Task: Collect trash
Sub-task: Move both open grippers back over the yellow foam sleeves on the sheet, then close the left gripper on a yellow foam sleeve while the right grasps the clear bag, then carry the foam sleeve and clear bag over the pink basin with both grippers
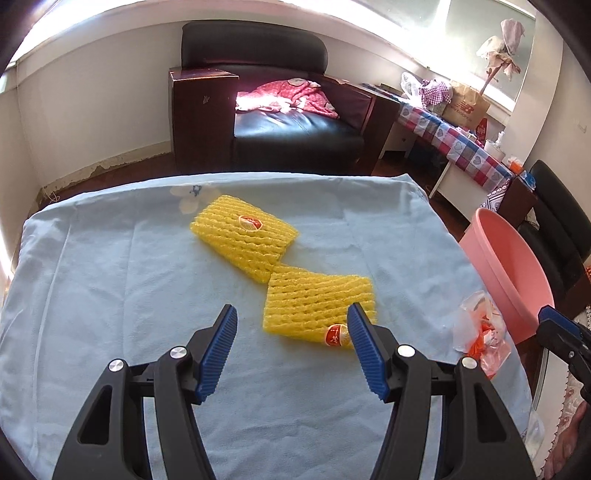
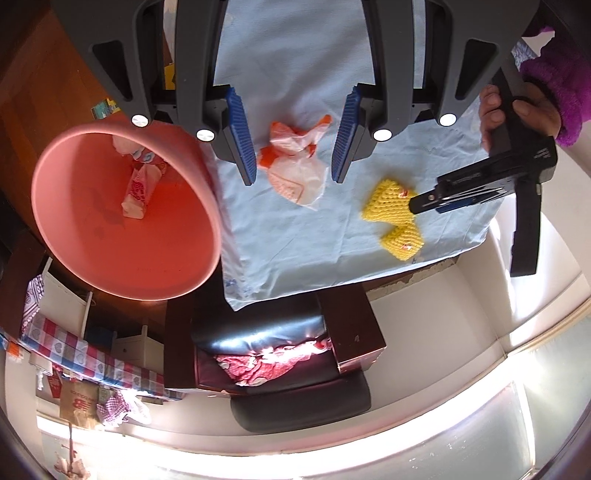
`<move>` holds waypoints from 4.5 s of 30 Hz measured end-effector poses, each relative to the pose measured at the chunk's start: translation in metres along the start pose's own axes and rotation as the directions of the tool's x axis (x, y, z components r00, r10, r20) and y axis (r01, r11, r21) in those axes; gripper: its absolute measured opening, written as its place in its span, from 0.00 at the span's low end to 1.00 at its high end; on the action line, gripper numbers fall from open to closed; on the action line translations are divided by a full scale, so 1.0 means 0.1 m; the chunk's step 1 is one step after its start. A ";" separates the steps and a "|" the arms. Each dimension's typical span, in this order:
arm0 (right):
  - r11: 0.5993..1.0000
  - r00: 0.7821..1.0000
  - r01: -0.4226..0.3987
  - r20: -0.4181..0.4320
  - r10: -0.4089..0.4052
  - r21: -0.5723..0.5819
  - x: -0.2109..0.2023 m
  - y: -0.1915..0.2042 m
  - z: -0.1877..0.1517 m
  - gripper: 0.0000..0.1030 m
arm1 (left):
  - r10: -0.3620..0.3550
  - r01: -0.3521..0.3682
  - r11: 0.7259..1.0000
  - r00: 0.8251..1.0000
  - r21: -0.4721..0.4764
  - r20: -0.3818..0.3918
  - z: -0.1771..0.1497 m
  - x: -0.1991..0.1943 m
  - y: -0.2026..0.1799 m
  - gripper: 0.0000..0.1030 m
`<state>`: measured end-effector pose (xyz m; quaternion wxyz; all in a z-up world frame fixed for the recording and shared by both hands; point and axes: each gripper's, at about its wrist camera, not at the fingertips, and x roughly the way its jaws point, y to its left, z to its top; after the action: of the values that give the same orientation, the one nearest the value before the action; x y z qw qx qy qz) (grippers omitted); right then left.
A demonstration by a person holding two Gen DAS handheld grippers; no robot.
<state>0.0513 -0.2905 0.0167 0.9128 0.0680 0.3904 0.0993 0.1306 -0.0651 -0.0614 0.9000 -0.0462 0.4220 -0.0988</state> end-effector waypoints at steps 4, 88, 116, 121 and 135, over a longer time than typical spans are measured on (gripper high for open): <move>1.000 1.000 -0.008 -0.017 0.008 -0.010 0.04 0.07 -0.01 0.42 | 0.002 -0.002 1.000 0.999 0.017 -0.043 -0.04 0.11 -0.02 0.56; 0.986 0.978 0.126 0.154 -0.143 0.112 -0.41 -0.51 0.20 0.26 | -0.245 0.204 0.952 0.955 0.227 0.168 0.45 -0.75 -1.38 0.06; 0.923 0.950 0.280 0.065 -0.306 0.264 -0.26 -1.27 0.06 0.26 | -0.284 0.252 0.899 0.958 0.357 0.040 0.48 0.01 -2.52 0.07; 0.922 0.950 0.282 0.055 -0.307 0.263 -0.22 -1.29 0.05 0.26 | -0.280 0.253 0.899 0.960 0.357 0.025 0.47 0.09 -2.52 0.07; 0.920 0.950 0.287 0.045 -0.309 0.267 -0.18 -1.34 0.04 0.28 | -0.297 0.265 0.901 0.954 0.343 0.043 0.47 0.10 -2.52 0.36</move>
<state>0.0596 -0.4250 0.0052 0.9166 0.1297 0.3661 -0.0953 0.1378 -0.3131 0.0027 0.8898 0.0419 0.3454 -0.2954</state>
